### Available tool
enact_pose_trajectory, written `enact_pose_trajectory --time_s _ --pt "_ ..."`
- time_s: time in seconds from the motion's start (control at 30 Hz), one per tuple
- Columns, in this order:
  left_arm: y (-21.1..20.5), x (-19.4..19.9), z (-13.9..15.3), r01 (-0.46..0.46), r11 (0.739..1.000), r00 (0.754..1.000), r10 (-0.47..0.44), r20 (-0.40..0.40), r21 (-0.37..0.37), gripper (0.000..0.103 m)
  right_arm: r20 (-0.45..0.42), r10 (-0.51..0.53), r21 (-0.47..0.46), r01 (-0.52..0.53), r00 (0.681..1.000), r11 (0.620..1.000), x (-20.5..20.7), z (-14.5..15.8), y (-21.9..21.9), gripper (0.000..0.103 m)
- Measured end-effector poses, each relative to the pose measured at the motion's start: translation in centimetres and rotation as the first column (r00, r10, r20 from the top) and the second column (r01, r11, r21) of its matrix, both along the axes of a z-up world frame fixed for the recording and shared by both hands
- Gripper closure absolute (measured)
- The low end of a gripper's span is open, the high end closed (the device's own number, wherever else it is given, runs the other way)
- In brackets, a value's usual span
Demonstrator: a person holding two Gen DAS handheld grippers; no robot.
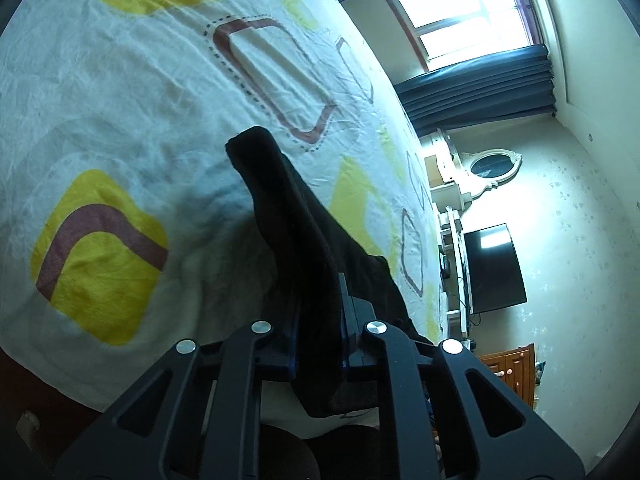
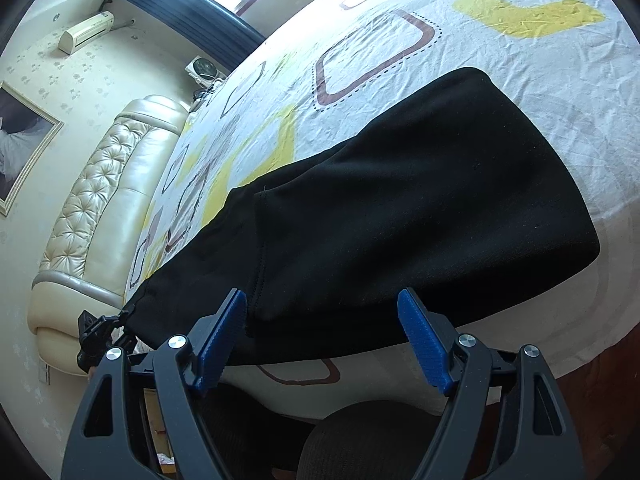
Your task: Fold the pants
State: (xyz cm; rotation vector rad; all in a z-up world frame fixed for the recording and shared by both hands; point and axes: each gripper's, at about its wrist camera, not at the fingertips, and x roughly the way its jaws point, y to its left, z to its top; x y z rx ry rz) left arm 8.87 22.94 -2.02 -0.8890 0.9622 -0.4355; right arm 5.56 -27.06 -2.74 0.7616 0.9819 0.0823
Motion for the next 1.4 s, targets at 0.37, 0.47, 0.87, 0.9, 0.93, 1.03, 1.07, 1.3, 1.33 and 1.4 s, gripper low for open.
enact_pose_trajectory --time_s 0.37,0.47,0.87,0.9,0.93,1.03,1.07,1.3,1.33,1.4 --pt "-12.4 1.4 10.4 0.173 0.972 0.960 -0.202 0.192 0.161 0.090 0.025 0.001 0.027 -0.001 1.000 1.000 -0.8 0.9 0.6 0.026" --pt "-17.5 1.9 12.4 0.251 0.946 0.931 -0.294 0.218 0.205 0.090 0.037 -0.004 0.032 0.003 0.999 0.999 -1.0 1.3 0.7 0.026" --pt "-38.4 0.5 8.1 0.507 0.743 0.780 -0.611 0.135 0.437 0.090 0.091 -0.177 0.090 0.169 0.980 0.981 -3.3 2.4 -3.4 0.026" --pt "-39.7 0.3 6.8 0.521 0.722 0.772 -0.626 0.110 0.454 0.090 0.090 -0.189 0.095 0.181 0.978 0.979 -3.5 2.4 -3.7 0.026" --pt "-40.8 0.2 5.5 0.535 0.705 0.767 -0.636 0.081 0.465 0.090 0.090 -0.202 0.101 0.193 0.975 0.976 -3.5 2.4 -4.0 0.026" --pt "-42.9 -0.1 1.9 0.564 0.671 0.762 -0.648 0.010 0.481 0.090 0.091 -0.233 0.116 0.222 0.968 0.968 -3.8 2.2 -4.9 0.026" --pt "-43.3 -0.2 0.9 0.565 0.663 0.764 -0.645 -0.008 0.490 0.090 0.091 -0.236 0.119 0.225 0.968 0.967 -3.8 2.2 -5.0 0.026" --pt "-43.3 -1.0 -0.3 0.563 0.687 0.772 -0.636 0.005 0.459 0.078 0.096 -0.241 0.164 0.223 0.966 0.961 -3.9 1.6 -5.8 0.026" --pt "-42.8 -1.3 0.1 0.570 0.694 0.768 -0.640 0.016 0.440 0.074 0.101 -0.239 0.169 0.220 0.966 0.961 -3.9 1.6 -5.9 0.026" --pt "-41.9 -2.1 1.4 0.576 0.718 0.766 -0.641 0.048 0.391 0.049 0.108 -0.226 0.193 0.203 0.968 0.960 -3.8 1.6 -6.1 0.026"
